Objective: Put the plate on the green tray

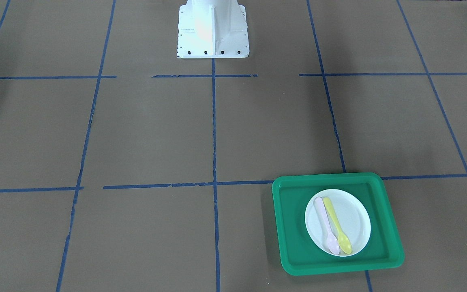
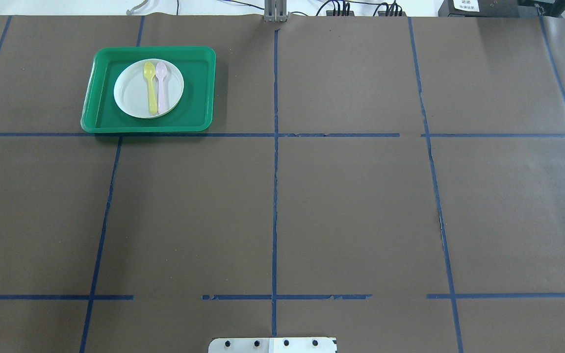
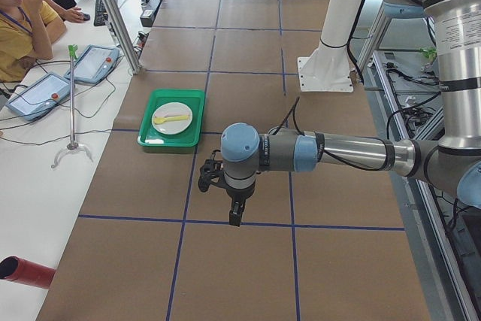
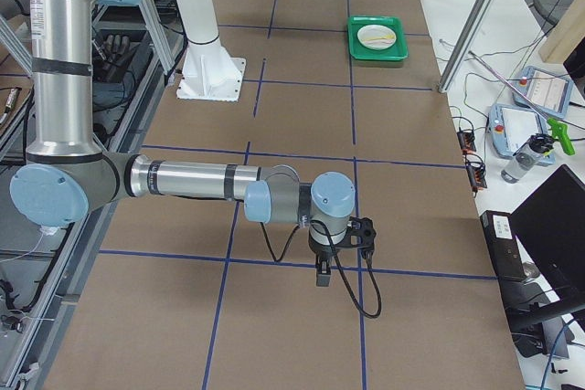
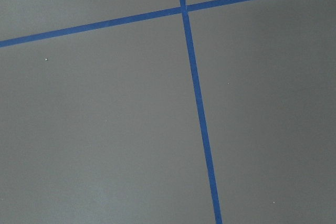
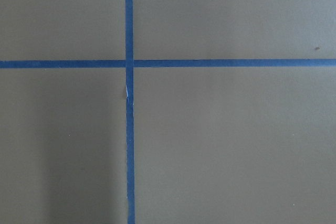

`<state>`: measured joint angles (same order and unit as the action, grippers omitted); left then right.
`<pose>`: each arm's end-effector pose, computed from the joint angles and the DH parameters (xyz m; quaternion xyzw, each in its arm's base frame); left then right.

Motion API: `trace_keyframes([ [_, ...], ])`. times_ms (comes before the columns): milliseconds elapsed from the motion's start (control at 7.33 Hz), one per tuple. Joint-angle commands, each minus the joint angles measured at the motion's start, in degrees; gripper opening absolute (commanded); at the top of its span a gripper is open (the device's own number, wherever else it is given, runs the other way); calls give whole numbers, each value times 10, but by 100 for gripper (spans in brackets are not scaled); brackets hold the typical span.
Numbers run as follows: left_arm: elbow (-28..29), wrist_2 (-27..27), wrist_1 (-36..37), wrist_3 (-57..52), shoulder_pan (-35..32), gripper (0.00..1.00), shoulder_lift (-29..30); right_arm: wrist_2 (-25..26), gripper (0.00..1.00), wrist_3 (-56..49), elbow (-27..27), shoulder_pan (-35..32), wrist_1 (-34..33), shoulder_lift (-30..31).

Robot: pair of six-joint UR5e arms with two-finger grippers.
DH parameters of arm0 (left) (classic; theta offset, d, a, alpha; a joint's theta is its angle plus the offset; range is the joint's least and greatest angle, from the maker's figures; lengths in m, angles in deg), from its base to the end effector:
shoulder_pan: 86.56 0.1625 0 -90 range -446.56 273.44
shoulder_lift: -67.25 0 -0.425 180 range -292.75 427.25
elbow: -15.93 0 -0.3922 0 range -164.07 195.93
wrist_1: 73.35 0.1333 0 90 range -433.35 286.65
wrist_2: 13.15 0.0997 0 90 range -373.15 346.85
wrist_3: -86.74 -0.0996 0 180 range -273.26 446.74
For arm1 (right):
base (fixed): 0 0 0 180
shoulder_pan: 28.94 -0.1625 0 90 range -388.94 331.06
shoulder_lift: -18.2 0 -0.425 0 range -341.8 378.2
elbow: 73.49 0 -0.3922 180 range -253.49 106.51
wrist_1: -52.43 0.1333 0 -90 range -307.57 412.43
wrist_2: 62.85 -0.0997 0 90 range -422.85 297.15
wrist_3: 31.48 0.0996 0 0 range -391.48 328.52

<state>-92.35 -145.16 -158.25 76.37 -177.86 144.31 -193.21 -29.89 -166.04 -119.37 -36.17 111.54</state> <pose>-0.0756 -0.3937 0.6138 0.0384 0.3564 0.0746 0.9306 0.0723 -0.4674 0.6670 0.0015 -0.3450 0.0147 0.9385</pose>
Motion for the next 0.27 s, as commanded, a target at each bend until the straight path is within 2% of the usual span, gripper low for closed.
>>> trace_keyframes([
  [0,0,0,0,0,0,100,0,0,100,0,0,0,0,0],
  [136,1,0,0,0,0,100,-1,-1,100,0,0,0,0,0],
])
